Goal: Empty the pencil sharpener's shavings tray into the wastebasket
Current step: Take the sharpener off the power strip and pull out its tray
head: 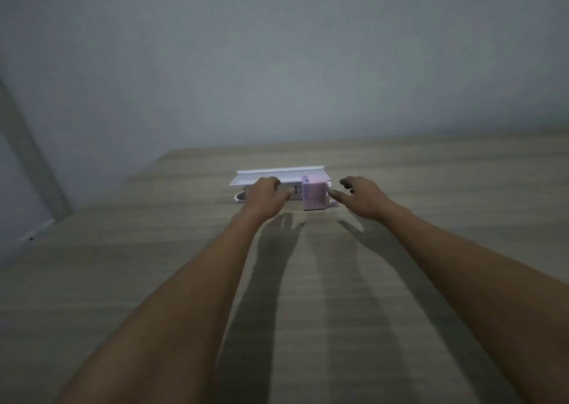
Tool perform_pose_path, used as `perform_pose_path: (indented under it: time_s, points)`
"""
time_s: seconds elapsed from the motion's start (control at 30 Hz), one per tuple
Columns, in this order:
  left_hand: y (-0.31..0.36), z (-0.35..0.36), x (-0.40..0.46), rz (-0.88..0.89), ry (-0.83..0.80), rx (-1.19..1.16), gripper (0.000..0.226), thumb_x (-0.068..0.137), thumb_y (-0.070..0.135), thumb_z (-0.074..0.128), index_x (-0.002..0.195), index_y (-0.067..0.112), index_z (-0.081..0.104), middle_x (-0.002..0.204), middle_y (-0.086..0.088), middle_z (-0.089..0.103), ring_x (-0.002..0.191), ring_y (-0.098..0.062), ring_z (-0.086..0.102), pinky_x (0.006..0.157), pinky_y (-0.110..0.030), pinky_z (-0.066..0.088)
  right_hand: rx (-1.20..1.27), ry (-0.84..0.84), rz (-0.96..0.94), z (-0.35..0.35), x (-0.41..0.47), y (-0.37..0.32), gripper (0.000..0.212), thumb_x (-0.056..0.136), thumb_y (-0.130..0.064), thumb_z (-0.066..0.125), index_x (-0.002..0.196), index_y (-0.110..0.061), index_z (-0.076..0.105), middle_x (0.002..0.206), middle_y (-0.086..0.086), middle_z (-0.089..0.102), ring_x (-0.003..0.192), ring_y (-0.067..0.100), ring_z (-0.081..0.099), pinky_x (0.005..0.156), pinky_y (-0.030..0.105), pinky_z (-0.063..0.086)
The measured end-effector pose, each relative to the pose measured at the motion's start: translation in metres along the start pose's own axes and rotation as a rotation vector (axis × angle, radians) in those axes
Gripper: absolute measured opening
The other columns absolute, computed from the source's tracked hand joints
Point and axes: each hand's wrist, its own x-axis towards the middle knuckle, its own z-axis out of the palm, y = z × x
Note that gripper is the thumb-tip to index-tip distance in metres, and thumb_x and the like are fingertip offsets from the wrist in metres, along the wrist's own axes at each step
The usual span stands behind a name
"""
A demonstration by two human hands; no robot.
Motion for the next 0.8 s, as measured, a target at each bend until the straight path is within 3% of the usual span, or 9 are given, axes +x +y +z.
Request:
perform_pose_path:
  time_s: [0.07, 0.1, 0.2, 0.27, 0.33, 0.37, 0.47, 0.67, 0.8]
  points:
    - [-0.005, 0.012, 0.009, -0.036, -0.039, -0.143, 0.032, 0.092, 0.032, 0.069, 0.113, 0.010, 0.061, 0.103, -0.010, 0.060, 0.100, -0.028, 0.061, 0.085, -0.038, 0.048, 0.057, 0.017, 0.044, 0.005, 0.009, 0.003, 0.062, 0.093, -0.047, 0.061, 0.130, 0.003, 0.060, 0.135, 0.020, 0.062, 0.122, 0.033, 0.059, 0.098, 0.039, 0.047]
    - [-0.009, 0.021, 0.014, -0.069, -0.059, -0.237, 0.042, 0.090, 0.029, 0.073, 0.122, 0.006, 0.060, 0.104, -0.009, 0.059, 0.098, -0.024, 0.059, 0.083, -0.035, 0.048, 0.100, 0.017, 0.067, 0.011, 0.016, 0.009, 0.061, 0.092, -0.046, 0.065, 0.128, 0.004, 0.062, 0.132, 0.020, 0.063, 0.120, 0.033, 0.060, 0.097, 0.038, 0.047]
    - [-0.019, 0.044, 0.029, -0.177, -0.114, -0.435, 0.067, 0.082, 0.021, 0.081, 0.137, -0.005, 0.053, 0.114, -0.011, 0.060, 0.102, -0.021, 0.058, 0.095, -0.035, 0.052, 0.259, -0.018, 0.129, 0.025, 0.032, 0.025, 0.059, 0.083, -0.044, 0.076, 0.116, 0.004, 0.068, 0.119, 0.020, 0.069, 0.109, 0.030, 0.065, 0.090, 0.036, 0.050]
    - [-0.022, 0.054, 0.038, -0.186, -0.144, -0.497, 0.068, 0.079, 0.017, 0.084, 0.137, -0.004, 0.054, 0.123, -0.012, 0.063, 0.107, -0.021, 0.061, 0.102, -0.037, 0.051, 0.377, -0.061, 0.134, 0.032, 0.040, 0.035, 0.054, 0.079, -0.042, 0.081, 0.105, 0.005, 0.072, 0.108, 0.026, 0.072, 0.093, 0.027, 0.068, 0.080, 0.035, 0.049]
    - [-0.023, 0.062, 0.044, -0.172, -0.168, -0.566, 0.068, 0.076, 0.014, 0.086, 0.135, -0.003, 0.057, 0.128, -0.012, 0.066, 0.113, -0.023, 0.065, 0.105, -0.040, 0.051, 0.468, -0.095, 0.124, 0.038, 0.044, 0.038, 0.045, 0.080, -0.031, 0.082, 0.106, 0.005, 0.073, 0.106, 0.027, 0.073, 0.093, 0.030, 0.071, 0.082, 0.038, 0.054]
    - [-0.024, 0.067, 0.048, -0.168, -0.176, -0.598, 0.069, 0.074, 0.013, 0.087, 0.135, -0.002, 0.058, 0.128, -0.012, 0.068, 0.114, -0.024, 0.066, 0.105, -0.041, 0.051, 0.512, -0.103, 0.125, 0.040, 0.045, 0.038, 0.041, 0.081, -0.024, 0.082, 0.110, 0.003, 0.073, 0.107, 0.023, 0.075, 0.095, 0.028, 0.071, 0.082, 0.033, 0.056]
    - [-0.025, 0.075, 0.055, -0.147, -0.193, -0.638, 0.067, 0.075, 0.010, 0.085, 0.136, 0.001, 0.059, 0.128, -0.011, 0.069, 0.115, -0.023, 0.067, 0.103, -0.040, 0.052, 0.630, -0.123, 0.116, 0.044, 0.047, 0.035, 0.041, 0.081, -0.013, 0.081, 0.117, 0.002, 0.071, 0.108, 0.015, 0.075, 0.085, 0.016, 0.069, 0.063, 0.011, 0.053]
    - [-0.025, 0.080, 0.060, -0.129, -0.191, -0.660, 0.056, 0.083, 0.005, 0.078, 0.136, 0.002, 0.059, 0.127, -0.013, 0.069, 0.113, -0.027, 0.068, 0.098, -0.043, 0.056, 0.734, -0.132, 0.157, 0.051, 0.054, 0.036, 0.043, 0.074, -0.004, 0.085, 0.114, 0.005, 0.071, 0.096, 0.013, 0.075, 0.080, 0.020, 0.071, 0.063, 0.016, 0.057]
    - [-0.026, 0.076, 0.054, -0.140, -0.213, -0.650, 0.058, 0.081, 0.008, 0.079, 0.136, 0.005, 0.060, 0.126, -0.012, 0.070, 0.112, -0.027, 0.068, 0.096, -0.045, 0.056, 0.731, -0.150, 0.164, 0.046, 0.046, 0.030, 0.036, 0.075, 0.000, 0.083, 0.108, 0.005, 0.070, 0.083, 0.009, 0.071, 0.059, 0.006, 0.067, 0.053, 0.012, 0.050]
